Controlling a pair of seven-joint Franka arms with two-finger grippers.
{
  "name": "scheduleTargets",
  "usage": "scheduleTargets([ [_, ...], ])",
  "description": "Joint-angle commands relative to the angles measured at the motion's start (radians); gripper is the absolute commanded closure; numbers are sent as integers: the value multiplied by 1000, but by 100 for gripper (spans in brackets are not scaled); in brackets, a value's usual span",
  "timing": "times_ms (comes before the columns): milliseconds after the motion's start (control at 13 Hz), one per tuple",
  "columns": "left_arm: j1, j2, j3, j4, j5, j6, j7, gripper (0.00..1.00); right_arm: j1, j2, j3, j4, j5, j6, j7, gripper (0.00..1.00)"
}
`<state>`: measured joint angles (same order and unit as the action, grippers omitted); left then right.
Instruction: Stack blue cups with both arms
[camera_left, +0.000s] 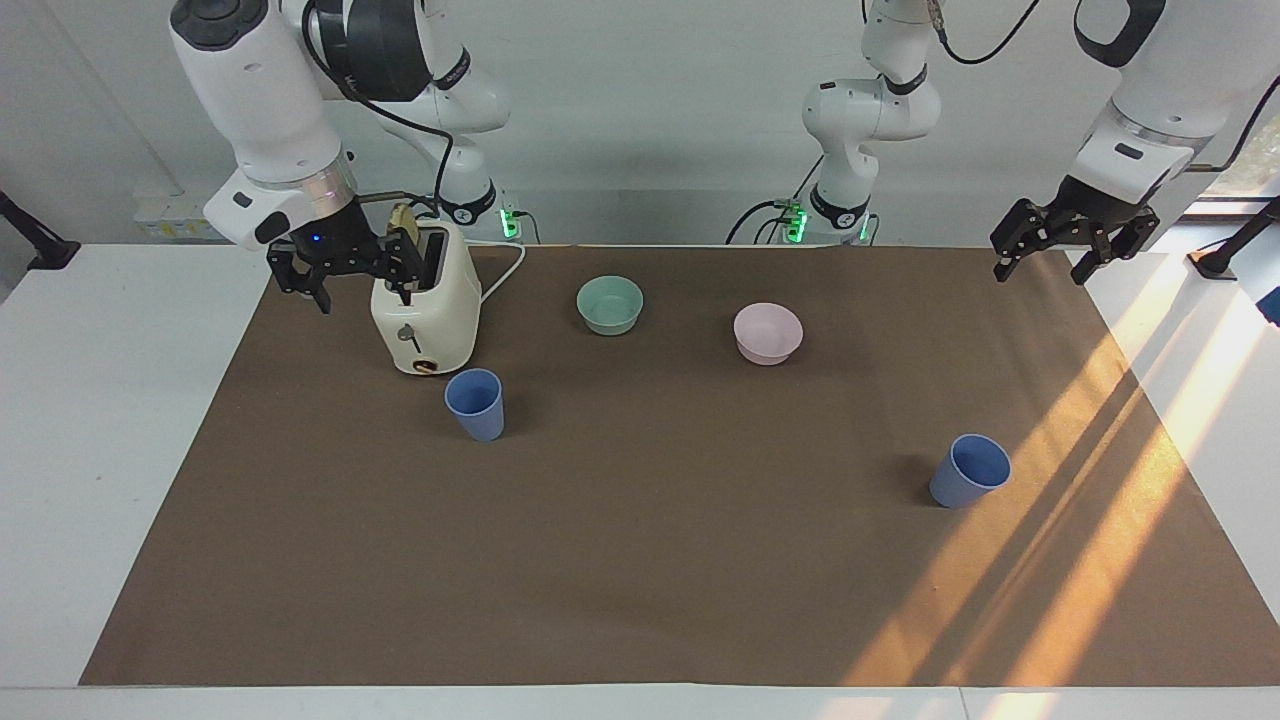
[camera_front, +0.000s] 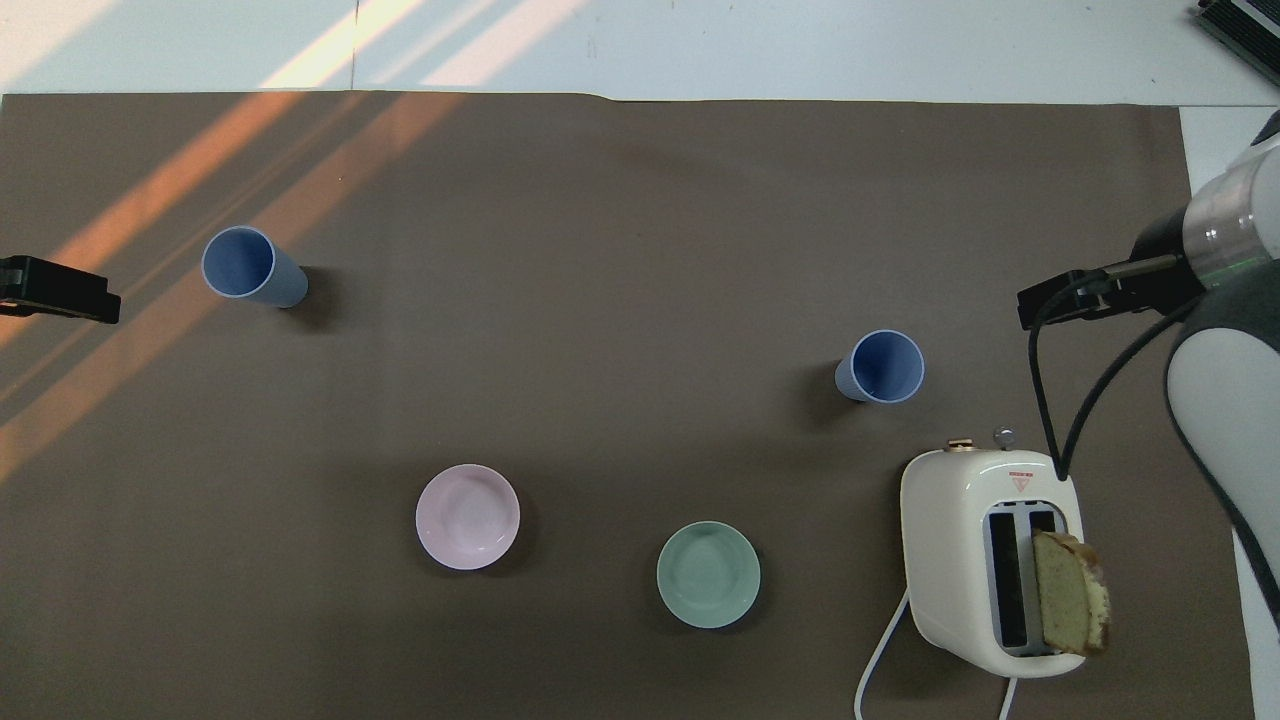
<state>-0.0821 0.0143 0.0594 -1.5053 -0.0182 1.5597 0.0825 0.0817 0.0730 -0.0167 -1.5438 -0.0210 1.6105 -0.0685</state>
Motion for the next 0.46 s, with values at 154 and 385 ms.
scheduleTargets([
  [154, 11, 6, -6, 20, 11, -17, -6, 0, -11, -12, 7, -13, 1, 6, 15, 0],
  [385, 11, 1, -6, 22, 11, -20, -9, 0, -11, -12, 7, -13, 1, 6, 15, 0],
])
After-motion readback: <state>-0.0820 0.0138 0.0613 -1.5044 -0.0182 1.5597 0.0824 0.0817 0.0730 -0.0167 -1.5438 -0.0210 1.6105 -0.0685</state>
